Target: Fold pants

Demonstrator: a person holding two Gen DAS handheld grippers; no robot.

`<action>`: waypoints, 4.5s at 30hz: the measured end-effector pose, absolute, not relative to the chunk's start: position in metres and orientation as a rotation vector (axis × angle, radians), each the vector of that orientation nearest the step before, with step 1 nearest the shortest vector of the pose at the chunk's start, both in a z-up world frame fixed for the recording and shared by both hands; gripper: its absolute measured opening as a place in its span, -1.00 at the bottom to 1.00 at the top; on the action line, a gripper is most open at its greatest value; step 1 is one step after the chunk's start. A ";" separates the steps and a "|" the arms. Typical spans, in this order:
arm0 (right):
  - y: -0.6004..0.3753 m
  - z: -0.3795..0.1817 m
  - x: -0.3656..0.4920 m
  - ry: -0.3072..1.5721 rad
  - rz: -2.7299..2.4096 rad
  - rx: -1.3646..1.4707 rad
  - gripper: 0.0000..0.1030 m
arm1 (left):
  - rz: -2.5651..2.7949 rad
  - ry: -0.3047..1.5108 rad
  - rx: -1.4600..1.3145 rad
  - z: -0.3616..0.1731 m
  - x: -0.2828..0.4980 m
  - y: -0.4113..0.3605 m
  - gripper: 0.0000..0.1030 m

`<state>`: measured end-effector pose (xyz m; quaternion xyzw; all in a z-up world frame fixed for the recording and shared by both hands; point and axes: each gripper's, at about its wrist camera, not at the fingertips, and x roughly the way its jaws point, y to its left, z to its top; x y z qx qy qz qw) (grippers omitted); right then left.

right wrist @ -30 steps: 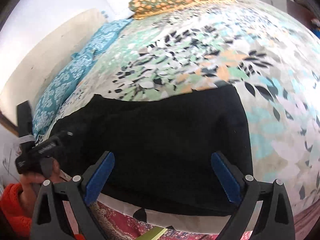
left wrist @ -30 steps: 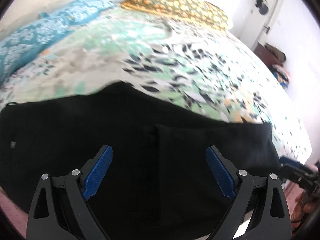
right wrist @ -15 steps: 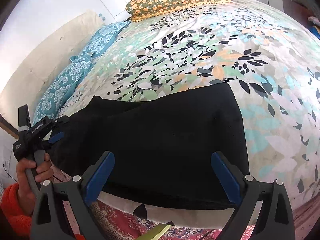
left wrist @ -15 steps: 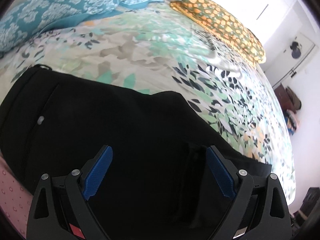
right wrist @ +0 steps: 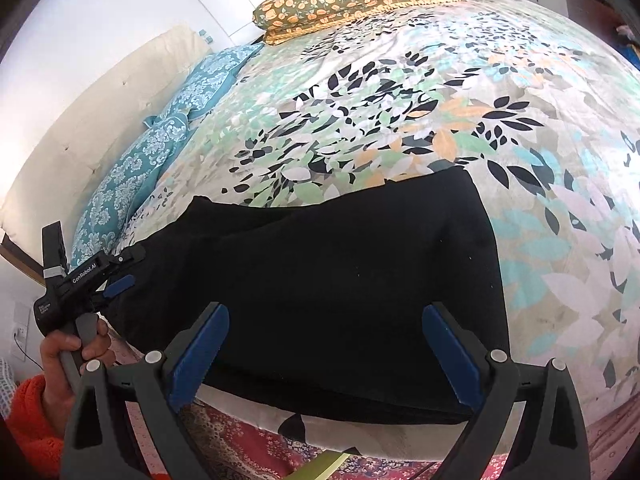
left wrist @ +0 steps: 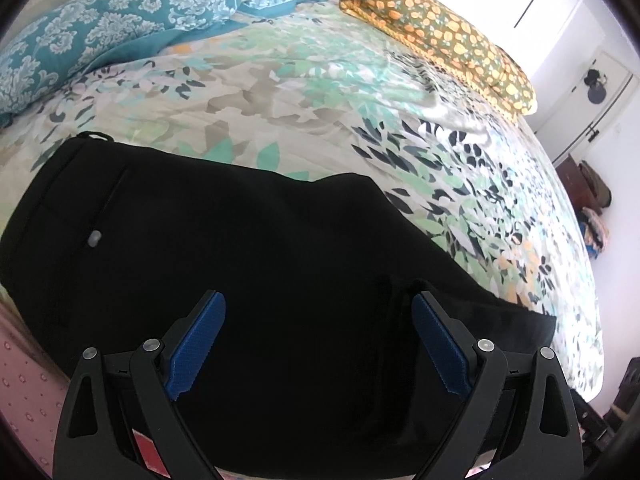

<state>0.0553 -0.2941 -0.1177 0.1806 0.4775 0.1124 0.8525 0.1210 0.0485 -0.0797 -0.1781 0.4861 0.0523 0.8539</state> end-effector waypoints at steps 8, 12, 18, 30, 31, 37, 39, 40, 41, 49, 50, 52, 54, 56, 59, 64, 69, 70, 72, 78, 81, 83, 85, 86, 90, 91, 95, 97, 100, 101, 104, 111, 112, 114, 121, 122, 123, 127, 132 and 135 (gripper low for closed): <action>-0.297 -0.120 0.062 1.014 0.244 0.417 0.88 | 0.138 1.050 -0.375 -0.071 0.115 0.087 0.85; -0.297 -0.119 0.060 1.003 0.258 0.415 0.88 | 0.212 0.953 -0.550 -0.034 0.115 0.181 0.85; -0.298 -0.118 0.061 0.989 0.264 0.450 0.88 | 0.236 1.143 -0.628 -0.061 0.124 0.265 0.85; -0.308 -0.119 0.057 0.984 0.242 0.483 0.88 | 0.191 1.385 -0.520 -0.130 0.153 0.270 0.70; -0.309 -0.120 0.058 0.984 0.242 0.488 0.88 | 0.177 1.387 -0.543 -0.130 0.153 0.270 0.50; -0.313 -0.121 0.059 0.975 0.248 0.504 0.88 | 0.208 1.303 -0.542 -0.069 0.131 0.245 -0.66; -0.314 -0.122 0.061 0.976 0.248 0.498 0.88 | 0.166 1.247 -0.529 -0.040 0.124 0.223 -0.70; -0.313 -0.122 0.061 0.977 0.252 0.493 0.88 | 0.129 1.217 -0.515 -0.024 0.122 0.205 -0.70; -0.311 -0.122 0.063 0.980 0.261 0.478 0.88 | 0.099 1.193 -0.493 -0.010 0.119 0.185 -0.71; -0.265 -0.139 0.083 1.067 0.345 0.235 0.88 | -0.165 1.176 -0.263 0.000 0.141 -0.002 -0.71; -0.262 -0.146 0.083 1.093 0.360 0.235 0.88 | -0.199 1.197 -0.252 -0.007 0.143 -0.018 -0.69; -0.259 -0.153 0.080 1.120 0.373 0.222 0.88 | -0.316 1.283 -0.258 -0.038 0.151 -0.061 -0.59; -0.260 -0.150 0.074 1.108 0.384 0.202 0.88 | -0.372 1.347 -0.263 -0.055 0.152 -0.083 -0.58; -0.266 -0.147 0.070 1.095 0.381 0.203 0.88 | -0.401 1.345 -0.278 -0.053 0.151 -0.089 -0.57; -0.279 -0.146 0.066 1.094 0.370 0.232 0.88 | -0.422 1.249 -0.297 -0.027 0.154 -0.069 -0.13; -0.288 -0.127 0.062 1.029 0.448 0.337 0.88 | -0.177 1.044 -0.293 0.004 0.148 0.011 0.23; -0.273 -0.138 0.069 1.043 0.755 0.742 0.88 | 0.065 1.007 -0.470 -0.033 0.125 0.095 0.23; -0.269 -0.144 0.071 1.061 0.782 0.794 0.88 | 0.096 1.012 -0.497 -0.043 0.120 0.106 0.23; -0.260 -0.153 0.076 1.097 0.811 0.862 0.82 | 0.152 1.038 -0.533 -0.066 0.107 0.122 0.22; -0.254 -0.172 0.080 1.173 0.837 0.984 0.75 | 0.181 1.040 -0.565 -0.075 0.103 0.133 0.20; -0.252 -0.174 0.080 1.195 0.850 0.986 0.73 | 0.174 1.049 -0.543 -0.077 0.103 0.129 0.20; -0.248 -0.176 0.081 1.218 0.868 0.981 0.73 | 0.166 1.061 -0.554 -0.080 0.104 0.128 0.20; -0.246 -0.177 0.083 1.237 0.861 0.955 0.73 | 0.163 1.064 -0.546 -0.082 0.106 0.125 0.20; -0.245 -0.177 0.082 1.248 0.861 0.938 0.73 | 0.164 1.064 -0.538 -0.081 0.108 0.122 0.20; -0.230 -0.172 0.087 1.289 0.873 0.839 0.73 | 0.169 1.069 -0.496 -0.081 0.110 0.115 0.20; -0.226 -0.173 0.088 1.304 0.873 0.811 0.72 | 0.169 1.072 -0.498 -0.082 0.110 0.115 0.20; -0.214 -0.172 0.091 1.352 0.898 0.739 0.62 | 0.176 1.079 -0.509 -0.084 0.110 0.116 0.20; -0.213 -0.173 0.093 1.362 0.914 0.752 0.61 | 0.180 1.079 -0.510 -0.084 0.109 0.117 0.20; -0.210 -0.176 0.097 1.391 0.906 0.745 0.58 | 0.184 1.080 -0.513 -0.085 0.109 0.117 0.20; -0.209 -0.176 0.099 1.398 0.893 0.738 0.58 | 0.184 1.081 -0.514 -0.085 0.109 0.117 0.20; -0.207 -0.177 0.104 1.400 0.857 0.738 0.58 | 0.185 1.085 -0.510 -0.086 0.110 0.116 0.20; -0.196 -0.183 0.109 1.409 0.791 0.696 -0.12 | 0.188 1.098 -0.490 -0.088 0.109 0.113 0.21; -0.195 -0.177 0.107 1.393 0.793 0.680 -0.33 | 0.189 1.099 -0.492 -0.089 0.109 0.114 0.21; -0.193 -0.157 0.105 1.352 0.801 0.634 -0.62 | 0.191 1.100 -0.501 -0.089 0.108 0.115 0.21; -0.209 -0.041 0.099 1.112 0.863 0.402 -0.64 | 0.174 1.112 -0.513 -0.091 0.109 0.113 0.22; -0.215 -0.030 0.097 1.095 0.855 0.384 -0.64 | 0.172 1.111 -0.512 -0.091 0.109 0.112 0.22; -0.223 -0.022 0.096 1.078 0.847 0.369 -0.64 | 0.168 1.110 -0.510 -0.091 0.109 0.110 0.22; -0.260 -0.004 0.089 1.057 0.779 0.317 -0.64 | 0.160 1.105 -0.506 -0.089 0.109 0.109 0.22; -0.315 -0.024 0.080 1.101 0.639 0.324 -0.64 | 0.155 1.105 -0.530 -0.090 0.110 0.111 0.22; -0.341 -0.044 0.078 1.132 0.545 0.348 -0.64 | 0.150 1.111 -0.521 -0.092 0.111 0.108 0.22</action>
